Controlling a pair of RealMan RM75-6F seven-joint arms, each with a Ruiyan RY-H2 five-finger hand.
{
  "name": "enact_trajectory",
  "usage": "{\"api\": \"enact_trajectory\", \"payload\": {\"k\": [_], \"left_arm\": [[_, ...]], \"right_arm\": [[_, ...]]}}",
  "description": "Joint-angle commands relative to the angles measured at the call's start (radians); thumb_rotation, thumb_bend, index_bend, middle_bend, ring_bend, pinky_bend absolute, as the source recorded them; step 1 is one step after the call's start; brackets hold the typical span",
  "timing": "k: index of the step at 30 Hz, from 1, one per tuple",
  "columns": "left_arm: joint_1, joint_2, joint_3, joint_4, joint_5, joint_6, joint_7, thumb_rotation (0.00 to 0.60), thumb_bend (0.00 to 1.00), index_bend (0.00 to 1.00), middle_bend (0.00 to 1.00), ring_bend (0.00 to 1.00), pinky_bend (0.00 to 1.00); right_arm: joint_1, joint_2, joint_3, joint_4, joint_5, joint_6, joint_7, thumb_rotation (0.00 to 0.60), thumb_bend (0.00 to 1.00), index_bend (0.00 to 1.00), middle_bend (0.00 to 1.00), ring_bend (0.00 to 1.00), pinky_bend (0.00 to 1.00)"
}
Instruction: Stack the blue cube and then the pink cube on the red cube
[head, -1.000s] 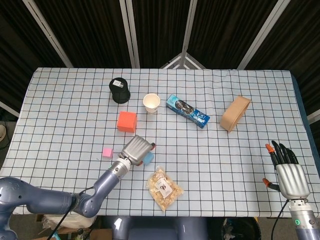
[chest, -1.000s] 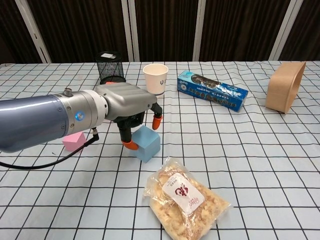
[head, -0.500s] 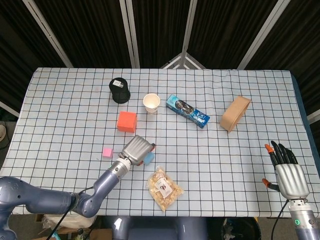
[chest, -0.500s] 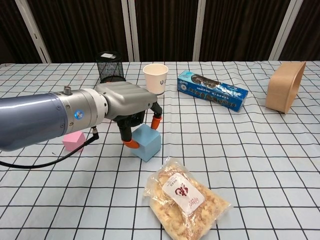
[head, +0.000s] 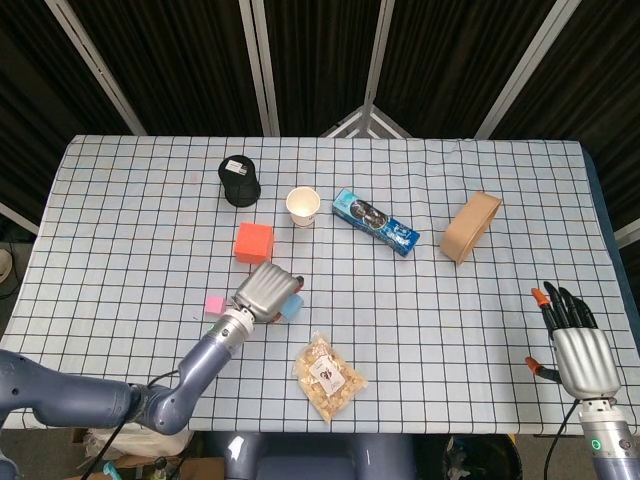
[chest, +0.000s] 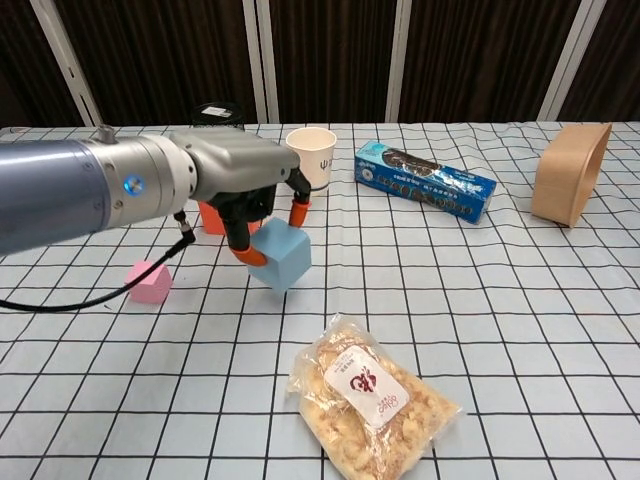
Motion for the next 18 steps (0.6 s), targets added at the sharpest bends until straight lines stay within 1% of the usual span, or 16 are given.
{"api": "enact_trajectory", "payload": {"k": [1, 5, 8, 13, 18], "left_arm": [[-0.033, 0.092, -0.052, -0.098, -0.136, 0.078, 0.087, 0.600, 0.30, 0.46, 0.89, 0.68, 0.67], [-0.053, 0.160, -0.103, -0.148, -0.254, 0.133, 0.115, 0.600, 0.31, 0.46, 0.89, 0.68, 0.67], [-0.062, 0.188, -0.119, -0.148, -0.311, 0.157, 0.126, 0.600, 0.31, 0.46, 0.89, 0.68, 0.67], [-0.076, 0.196, -0.143, -0.103, -0.408, 0.196, 0.139, 0.600, 0.31, 0.46, 0.88, 0.68, 0.67], [-0.083, 0.184, -0.157, -0.027, -0.450, 0.176, 0.126, 0.600, 0.31, 0.46, 0.88, 0.68, 0.67]], "right_arm": [[0.000, 0.000, -0.001, -0.001, -0.002, 0.001, -0.001, 0.600, 0.11, 0.00, 0.00, 0.00, 0.13], [0.000, -0.001, -0.002, -0.002, -0.004, 0.002, -0.006, 0.600, 0.11, 0.00, 0.00, 0.00, 0.13], [0.001, -0.002, -0.001, -0.001, 0.000, -0.002, -0.008, 0.600, 0.11, 0.00, 0.00, 0.00, 0.13], [0.004, -0.010, -0.001, 0.003, 0.008, -0.013, -0.017, 0.600, 0.11, 0.00, 0.00, 0.00, 0.13], [0.008, -0.019, 0.002, 0.009, 0.021, -0.022, -0.039, 0.600, 0.11, 0.00, 0.00, 0.00, 0.13]]}}
